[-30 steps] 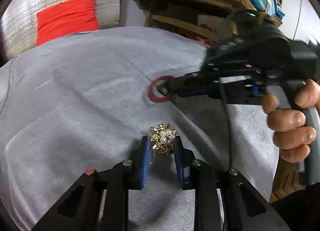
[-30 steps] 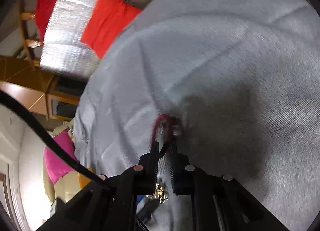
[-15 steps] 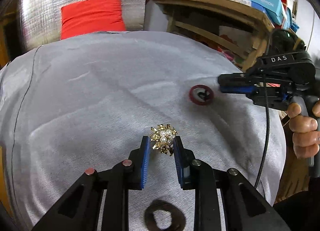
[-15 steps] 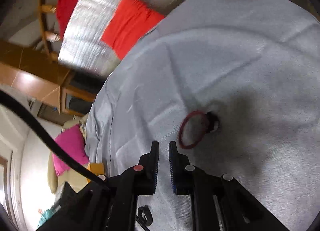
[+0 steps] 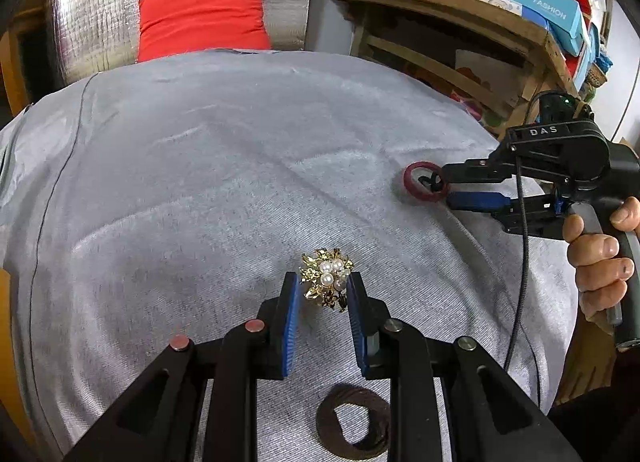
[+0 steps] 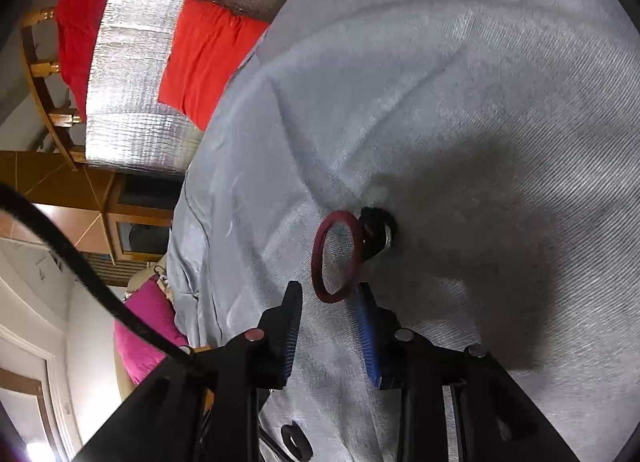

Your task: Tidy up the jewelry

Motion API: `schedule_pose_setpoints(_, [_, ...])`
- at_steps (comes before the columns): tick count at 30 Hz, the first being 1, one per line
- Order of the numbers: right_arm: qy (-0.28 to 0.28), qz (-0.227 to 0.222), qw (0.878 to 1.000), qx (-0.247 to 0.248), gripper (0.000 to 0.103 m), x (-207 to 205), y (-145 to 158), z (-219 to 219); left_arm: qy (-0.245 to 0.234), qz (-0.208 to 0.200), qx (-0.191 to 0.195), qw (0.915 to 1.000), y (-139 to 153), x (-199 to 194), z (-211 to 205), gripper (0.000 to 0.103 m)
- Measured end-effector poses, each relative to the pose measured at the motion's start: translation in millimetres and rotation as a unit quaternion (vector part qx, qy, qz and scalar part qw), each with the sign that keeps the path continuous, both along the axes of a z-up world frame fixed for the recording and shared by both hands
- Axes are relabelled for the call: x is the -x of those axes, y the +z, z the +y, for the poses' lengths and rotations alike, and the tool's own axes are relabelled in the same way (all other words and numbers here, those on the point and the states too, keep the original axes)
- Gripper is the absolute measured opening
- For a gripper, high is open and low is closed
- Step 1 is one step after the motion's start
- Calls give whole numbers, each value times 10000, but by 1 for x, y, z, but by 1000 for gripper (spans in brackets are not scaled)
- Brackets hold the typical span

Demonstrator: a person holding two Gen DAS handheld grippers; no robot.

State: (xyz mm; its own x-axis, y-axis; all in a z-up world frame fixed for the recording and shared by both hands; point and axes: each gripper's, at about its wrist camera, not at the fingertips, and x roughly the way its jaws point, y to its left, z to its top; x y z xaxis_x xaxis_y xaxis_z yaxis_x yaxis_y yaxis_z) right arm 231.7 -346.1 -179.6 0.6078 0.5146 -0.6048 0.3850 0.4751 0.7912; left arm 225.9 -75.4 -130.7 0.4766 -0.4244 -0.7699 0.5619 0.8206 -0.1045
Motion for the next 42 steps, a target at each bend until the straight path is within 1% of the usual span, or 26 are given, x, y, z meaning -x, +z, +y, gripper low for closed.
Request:
schedule_pose_setpoints(2, [-195, 54, 9998, 16, 30, -2, -5, 1, 14, 13, -4, 10000, 0, 0, 0, 25])
schedule_pose_setpoints(4, [-304, 55, 9994, -126, 30, -5, -11, 1, 33, 22, 6, 10000, 0, 0, 3, 25])
schedule_pose_setpoints(6, [-338, 93, 9993, -92, 30, -6, -14, 2, 32, 46, 8, 10000, -1, -1, 4, 25])
schedule_pose_setpoints(8, [-401, 126, 9991, -12, 20, -6, -15, 4, 34, 50, -1, 10000, -1, -2, 5, 25])
schedule_pose_setpoints(9, [-407, 100, 9991, 32, 11, -5, -13, 4, 49, 47, -4, 10000, 0, -2, 6, 25])
schedule_pose_setpoints(12, [-449, -198, 9985, 224, 9, -2, 2, 6, 138, 90, 25, 9999, 1, -5, 9, 25])
schedule_pose_setpoints(14, [-406, -600, 9970, 258, 8, 3, 19, 6, 223, 96, 37, 9997, 2, -7, 13, 25])
schedule_pose_setpoints(17, [-297, -1118, 9923, 452, 8, 10, 43, 8, 309, 101, 83, 9994, 4, -8, 19, 25])
schedule_pose_setpoints(19, [-176, -1306, 9901, 480, 8, 12, 50, 11, 366, 90, 104, 9992, 6, -8, 22, 25])
schedule_pose_setpoints(21, [-51, -1339, 9893, 580, 8, 13, 54, 17, 419, 51, 115, 9990, 9, -8, 26, 25])
schedule_pose_setpoints(23, [64, -1248, 9899, 677, 8, 11, 55, 23, 470, 26, 105, 9988, 10, -8, 29, 25])
schedule_pose_setpoints(25, [42, -989, 9921, 768, 8, 10, 51, 25, 534, 37, 87, 9985, 10, -9, 33, 25])
schedule_pose_setpoints(29, [-68, -472, 9974, 533, 14, 11, 37, 16, 581, 85, 52, 9983, 7, -10, 40, 25])
schedule_pose_setpoints(30, [-92, -397, 9980, 481, 18, 11, 32, 15, 578, 90, 54, 9983, 7, -10, 40, 25])
schedule_pose_setpoints(32, [-187, -218, 9986, 442, 20, 10, 22, 9, 565, 108, 78, 9983, 7, -10, 39, 25])
schedule_pose_setpoints(36, [-239, -71, 9990, 371, 20, 4, 10, 7, 530, 110, 60, 9985, 7, -8, 39, 25])
schedule_pose_setpoints(42, [-413, 132, 9977, 521, 20, -5, -2, 7, 510, 163, 42, 9986, 4, -8, 37, 25])
